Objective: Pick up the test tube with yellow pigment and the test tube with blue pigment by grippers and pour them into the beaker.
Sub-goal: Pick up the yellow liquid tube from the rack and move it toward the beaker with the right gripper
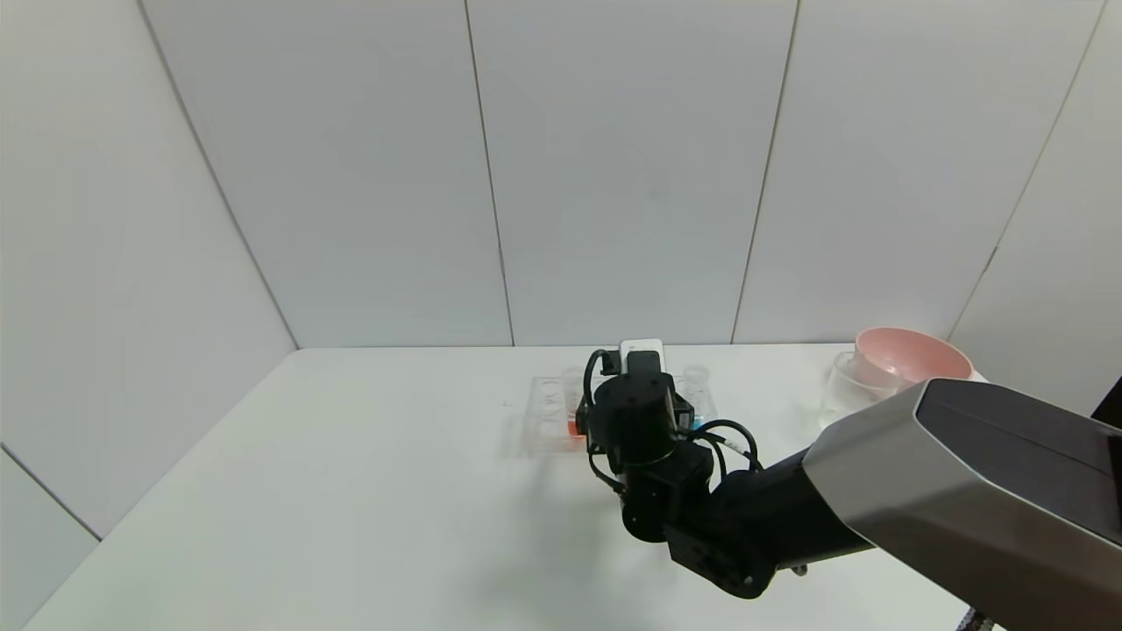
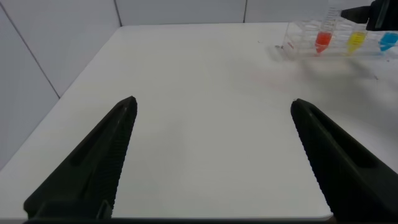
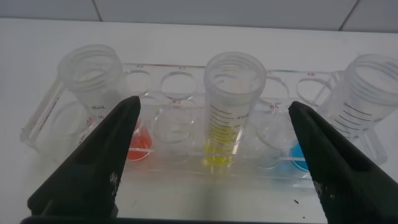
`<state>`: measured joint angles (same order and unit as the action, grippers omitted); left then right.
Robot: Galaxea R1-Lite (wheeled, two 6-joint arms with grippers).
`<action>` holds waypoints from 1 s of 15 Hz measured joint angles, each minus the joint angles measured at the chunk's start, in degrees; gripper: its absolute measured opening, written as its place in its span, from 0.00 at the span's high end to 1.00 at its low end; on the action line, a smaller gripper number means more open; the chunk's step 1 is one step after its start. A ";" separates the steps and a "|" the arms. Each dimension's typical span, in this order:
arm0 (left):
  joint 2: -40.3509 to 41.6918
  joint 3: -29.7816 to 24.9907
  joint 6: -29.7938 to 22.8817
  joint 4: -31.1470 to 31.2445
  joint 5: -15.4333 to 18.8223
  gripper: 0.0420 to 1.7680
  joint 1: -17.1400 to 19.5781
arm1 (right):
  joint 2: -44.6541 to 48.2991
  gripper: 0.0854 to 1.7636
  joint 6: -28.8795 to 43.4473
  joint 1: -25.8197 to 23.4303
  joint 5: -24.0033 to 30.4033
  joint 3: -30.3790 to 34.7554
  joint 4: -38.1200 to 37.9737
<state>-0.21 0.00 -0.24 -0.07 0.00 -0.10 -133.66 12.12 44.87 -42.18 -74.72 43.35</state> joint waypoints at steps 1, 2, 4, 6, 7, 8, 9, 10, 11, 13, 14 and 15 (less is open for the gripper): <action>0.00 0.00 0.00 0.00 0.02 0.00 0.00 | -0.11 0.03 -0.07 -0.23 0.04 -0.39 -0.02; 0.00 0.00 0.00 0.00 0.00 0.00 0.00 | -0.20 0.09 -0.52 -0.48 0.06 -0.63 0.11; 0.00 0.00 0.00 0.00 0.00 0.00 0.00 | -0.24 0.29 -0.85 -0.80 0.09 -0.74 0.17; 0.00 0.00 0.00 0.00 0.02 0.00 0.00 | -0.29 0.45 -1.04 -0.80 0.09 -0.45 0.00; 0.00 0.00 0.00 0.00 0.02 0.00 0.00 | -0.33 0.51 -1.08 -0.83 0.11 -0.34 0.17; 0.02 0.00 0.00 0.00 0.00 0.00 0.00 | -0.49 0.57 -1.08 -0.87 0.11 -0.33 0.27; 0.00 0.00 0.00 0.00 0.00 0.00 0.00 | -0.72 0.69 -1.10 -0.89 0.09 -0.45 0.33; 0.00 0.00 0.00 0.00 0.02 0.00 0.00 | -1.01 0.76 -1.10 -1.05 0.13 -0.72 0.44; 0.00 0.00 0.00 0.00 0.02 0.00 0.00 | -1.32 0.76 -1.10 -1.22 0.22 -0.91 0.61; 0.02 0.00 0.00 0.00 0.00 0.00 0.00 | -1.79 0.76 -1.08 -1.55 0.50 -1.07 0.99; 0.02 0.00 0.02 0.00 0.00 0.00 0.00 | -1.95 0.76 -1.08 -1.63 0.52 -1.11 1.21; 0.00 0.00 0.00 0.00 0.00 0.00 0.00 | -1.97 0.76 -1.06 -1.68 0.52 -1.11 1.21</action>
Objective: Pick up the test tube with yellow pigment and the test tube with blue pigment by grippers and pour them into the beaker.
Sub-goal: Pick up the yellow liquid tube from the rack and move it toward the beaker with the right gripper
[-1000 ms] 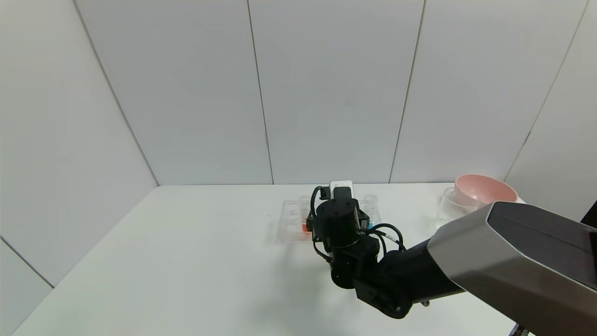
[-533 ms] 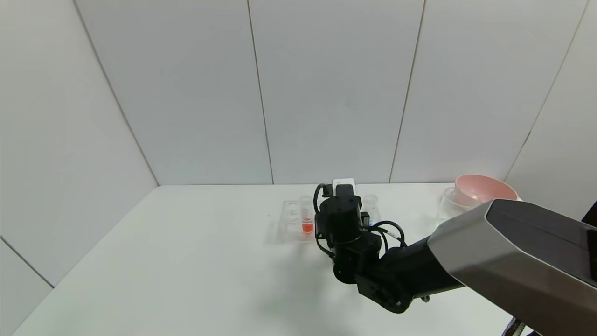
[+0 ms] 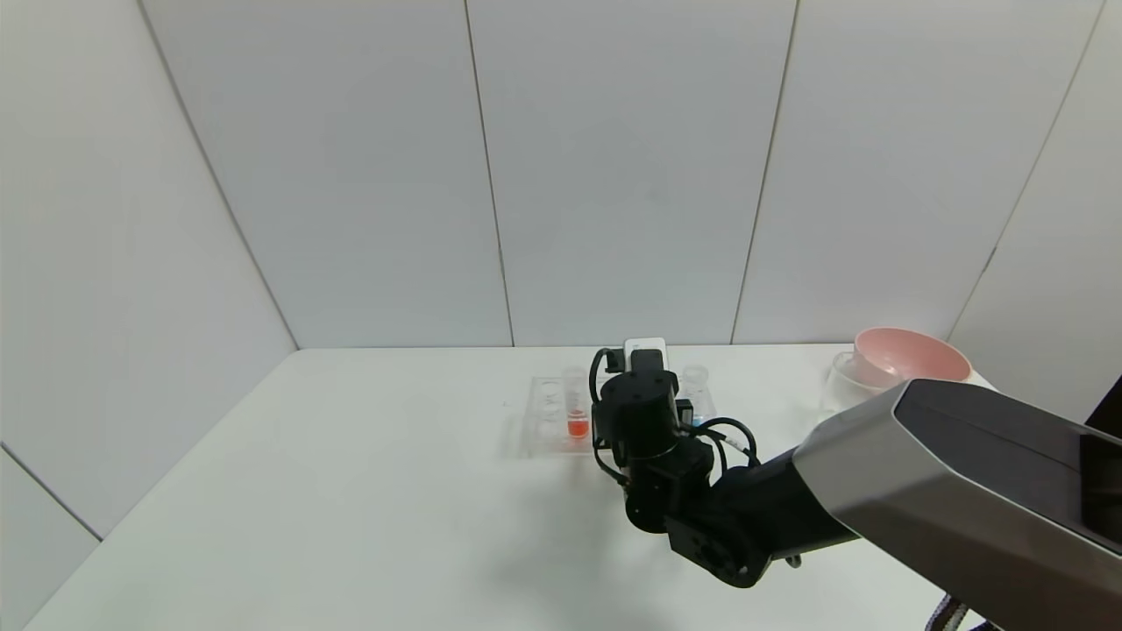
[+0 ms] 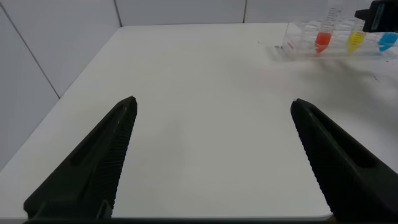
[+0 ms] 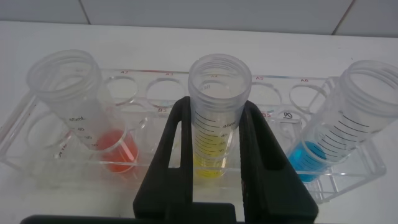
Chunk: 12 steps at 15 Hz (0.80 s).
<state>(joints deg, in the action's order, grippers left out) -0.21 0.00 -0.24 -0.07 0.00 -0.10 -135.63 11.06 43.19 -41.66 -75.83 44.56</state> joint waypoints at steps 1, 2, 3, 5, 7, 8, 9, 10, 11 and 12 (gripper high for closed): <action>0.00 0.00 0.00 0.00 0.00 0.00 0.00 | 0.05 0.76 -0.02 0.00 0.02 0.00 -0.02; 0.00 0.00 0.00 0.00 0.02 0.00 0.00 | 0.21 0.76 -0.04 0.00 0.00 0.13 -0.05; 0.00 0.00 0.00 0.00 0.00 0.00 0.00 | 0.51 0.76 -0.06 0.00 0.02 0.37 -0.09; 0.00 0.00 0.02 0.00 0.00 0.00 0.00 | 1.71 0.76 -0.13 0.05 0.02 0.94 -0.35; 0.00 0.00 0.02 0.00 0.02 0.00 0.00 | 3.72 0.76 -0.77 0.22 0.00 1.62 -0.24; 0.00 0.00 0.00 0.00 0.02 0.00 0.00 | 4.95 0.76 -1.29 0.30 -0.02 1.93 -0.20; 0.00 0.00 0.02 0.00 0.00 0.00 0.00 | 6.11 0.76 -1.73 0.46 0.00 2.10 -0.24; 0.00 0.00 0.00 0.00 0.00 0.00 0.00 | 7.24 0.76 -2.15 0.72 -0.06 2.15 -0.28; 0.00 0.00 0.00 0.00 0.02 0.00 0.00 | 8.29 0.76 -2.52 0.99 -0.05 2.21 -0.24; 0.00 0.00 0.00 0.00 0.02 0.00 0.00 | 9.18 0.76 -2.72 1.24 -0.05 2.21 -0.20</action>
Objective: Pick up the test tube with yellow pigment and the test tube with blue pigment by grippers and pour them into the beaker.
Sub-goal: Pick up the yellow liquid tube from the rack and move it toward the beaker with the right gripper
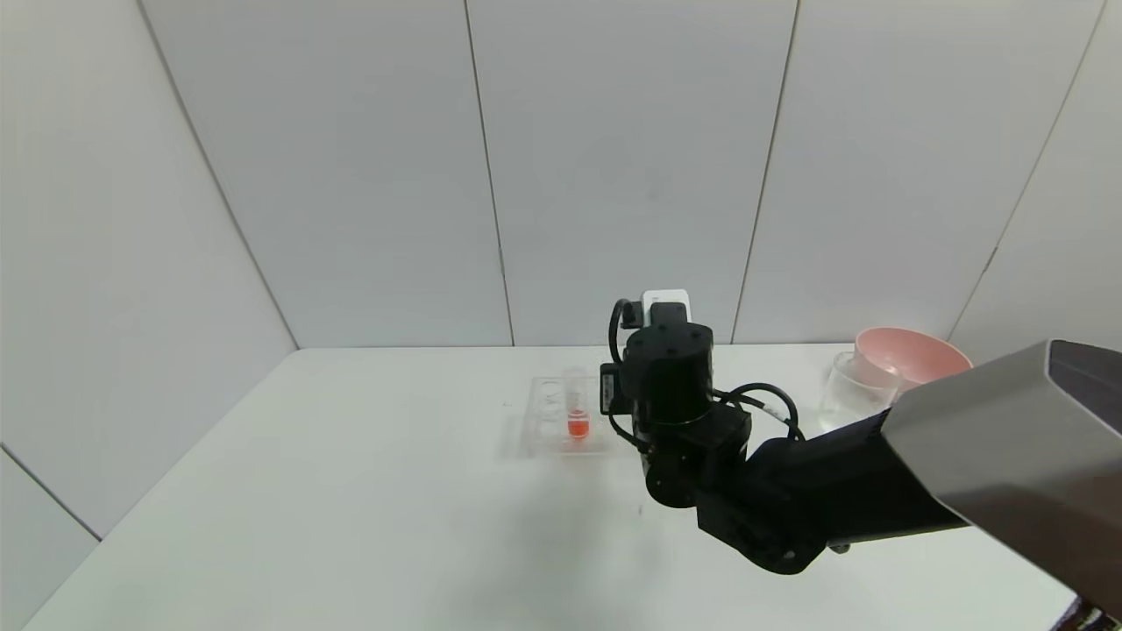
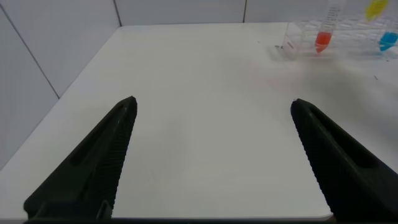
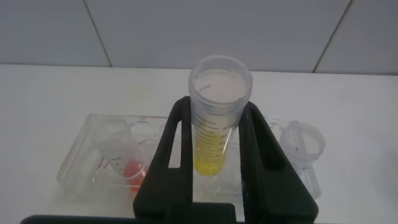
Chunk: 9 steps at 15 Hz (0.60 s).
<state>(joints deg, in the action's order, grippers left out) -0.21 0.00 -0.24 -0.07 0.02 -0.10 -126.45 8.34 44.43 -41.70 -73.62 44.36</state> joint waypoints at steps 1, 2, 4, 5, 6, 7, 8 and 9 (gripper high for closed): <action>0.00 0.00 0.02 0.00 0.00 0.00 0.00 | 0.66 0.76 -0.07 0.29 0.00 0.00 0.00; 0.00 0.00 0.02 0.00 0.00 0.00 0.00 | 1.32 0.76 -0.07 0.57 0.00 0.09 -0.11; 0.00 0.00 0.00 0.00 -0.02 0.00 0.00 | 2.36 0.76 -0.84 0.96 0.02 0.11 -0.35; 0.00 0.00 0.00 0.00 -0.02 0.00 0.00 | 2.72 0.76 -1.39 1.05 0.02 0.13 -0.29; 0.00 0.00 0.02 0.00 -0.02 0.00 0.00 | 2.91 0.76 -1.91 1.07 0.02 0.13 -0.27; 0.00 0.00 0.00 0.00 -0.02 0.00 0.00 | 3.08 0.76 -2.43 1.12 0.07 0.13 -0.30; 0.00 0.00 0.00 0.00 -0.02 0.00 0.00 | 3.19 0.76 -2.73 1.15 0.10 0.22 -0.29; 0.00 0.00 0.00 0.02 0.00 0.00 0.00 | 3.33 0.76 -3.10 1.18 0.11 0.57 -0.27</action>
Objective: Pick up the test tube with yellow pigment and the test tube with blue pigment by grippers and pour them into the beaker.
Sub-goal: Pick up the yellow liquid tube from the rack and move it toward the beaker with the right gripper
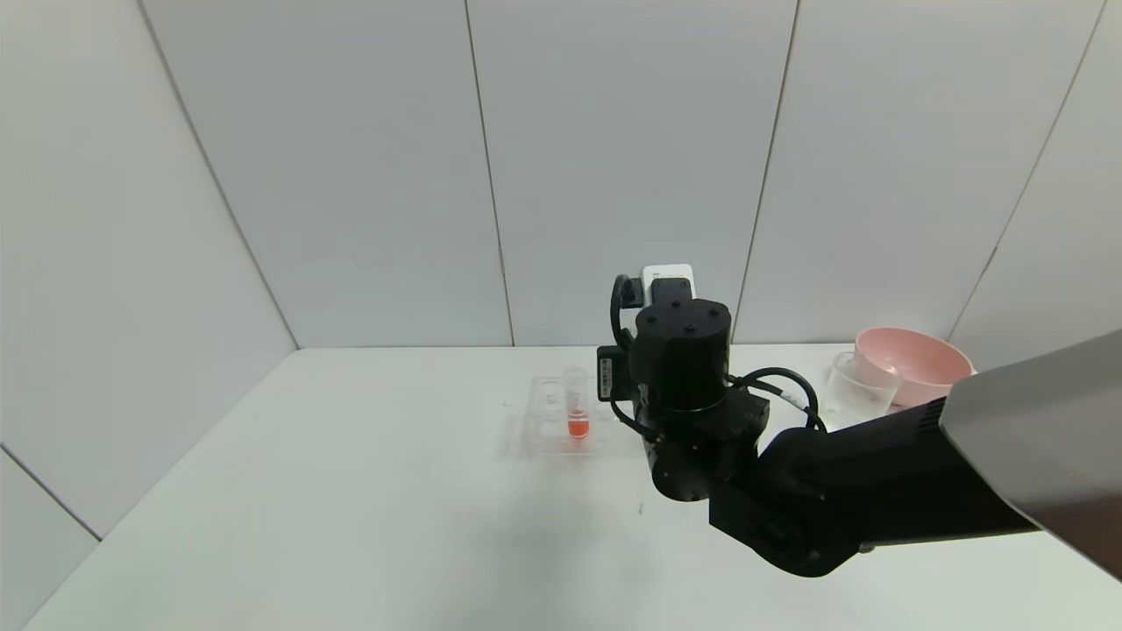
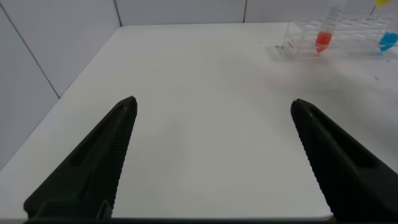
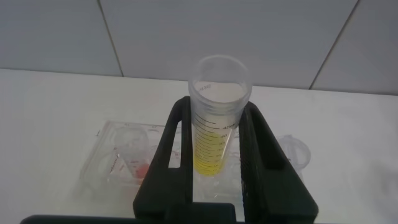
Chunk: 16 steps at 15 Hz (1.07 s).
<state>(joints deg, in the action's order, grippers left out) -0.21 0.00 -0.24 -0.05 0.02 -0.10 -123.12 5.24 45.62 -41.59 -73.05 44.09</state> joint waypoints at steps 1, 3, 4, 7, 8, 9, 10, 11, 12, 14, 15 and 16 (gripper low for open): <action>0.00 0.00 0.02 -0.02 -0.02 0.00 0.00 | 0.33 0.76 -0.40 -0.02 0.21 0.61 0.02; 0.00 0.00 0.00 -0.02 -0.02 0.00 0.00 | 2.16 0.76 -0.76 -0.23 3.72 3.01 -0.20; 0.00 0.00 0.00 -0.02 -0.02 0.00 0.00 | 3.80 0.76 -0.98 -0.45 6.45 4.89 -0.77; 0.00 0.00 0.02 -0.02 -0.02 0.00 0.00 | 11.80 0.76 -2.62 -3.32 19.21 11.41 -4.57; 0.00 0.00 0.00 -0.02 0.00 0.00 0.00 | 15.52 0.76 -3.35 -5.60 25.43 13.46 -7.45; 0.00 0.00 0.02 -0.02 0.00 0.00 0.00 | 19.15 0.76 -4.12 -8.61 32.07 15.01 -11.41; 0.00 0.00 0.02 -0.02 -0.02 0.00 0.00 | 22.77 0.76 -5.03 -12.63 38.84 16.19 -16.42; 0.00 0.00 0.00 -0.02 0.00 0.00 0.00 | 26.36 0.76 -6.36 -17.48 45.80 17.02 -21.76; 0.00 0.00 0.00 -0.02 0.00 0.00 0.00 | 29.20 0.76 -8.08 -22.36 52.04 17.43 -25.76; 0.00 0.00 0.02 -0.02 -0.02 0.00 0.00 | 33.38 0.76 -13.31 -33.39 64.88 17.70 -30.82; 0.00 0.00 0.02 -0.02 -0.02 0.00 0.00 | 34.49 0.76 -16.57 -38.90 70.72 17.73 -32.13; 0.00 0.00 0.00 -0.02 -0.02 0.00 0.00 | 35.01 0.76 -19.93 -44.28 75.97 17.53 -33.12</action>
<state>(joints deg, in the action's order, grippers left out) -0.21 0.00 -0.24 -0.07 0.00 -0.10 -88.11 -14.69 1.34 34.38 -55.52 10.97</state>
